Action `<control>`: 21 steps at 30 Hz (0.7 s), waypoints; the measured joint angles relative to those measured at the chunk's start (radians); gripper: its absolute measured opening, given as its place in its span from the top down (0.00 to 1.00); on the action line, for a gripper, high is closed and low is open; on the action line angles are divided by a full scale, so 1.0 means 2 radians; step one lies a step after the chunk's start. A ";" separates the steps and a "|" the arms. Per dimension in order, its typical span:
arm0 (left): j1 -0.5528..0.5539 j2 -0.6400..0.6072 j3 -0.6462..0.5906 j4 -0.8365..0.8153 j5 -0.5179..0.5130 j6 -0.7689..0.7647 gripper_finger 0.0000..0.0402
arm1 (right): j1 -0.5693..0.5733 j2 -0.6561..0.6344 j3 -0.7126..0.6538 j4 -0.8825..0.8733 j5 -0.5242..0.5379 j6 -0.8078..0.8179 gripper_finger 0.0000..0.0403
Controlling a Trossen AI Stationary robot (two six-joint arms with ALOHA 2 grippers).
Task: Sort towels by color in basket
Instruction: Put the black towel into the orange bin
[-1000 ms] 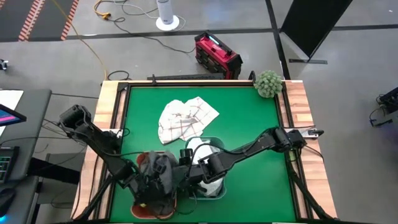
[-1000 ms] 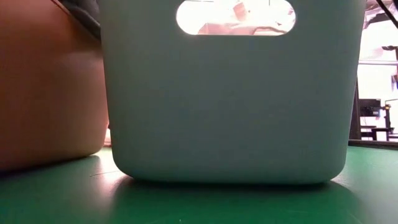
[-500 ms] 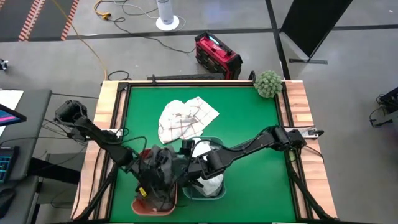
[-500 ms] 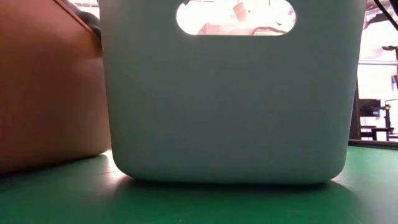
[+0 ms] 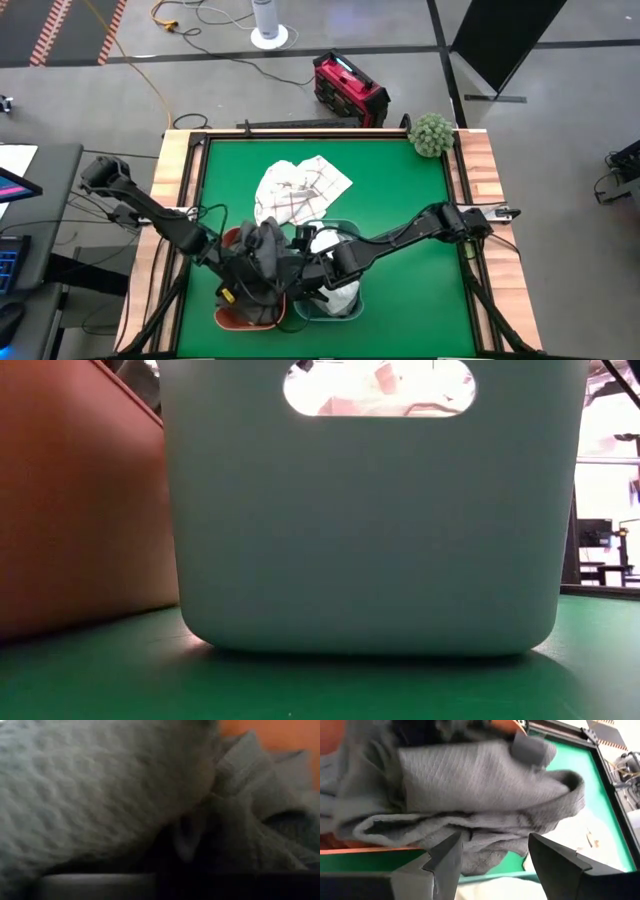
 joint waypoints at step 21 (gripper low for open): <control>-0.035 -0.012 0.221 -0.230 0.069 -0.013 0.58 | 0.007 0.000 0.000 0.012 0.040 0.012 0.37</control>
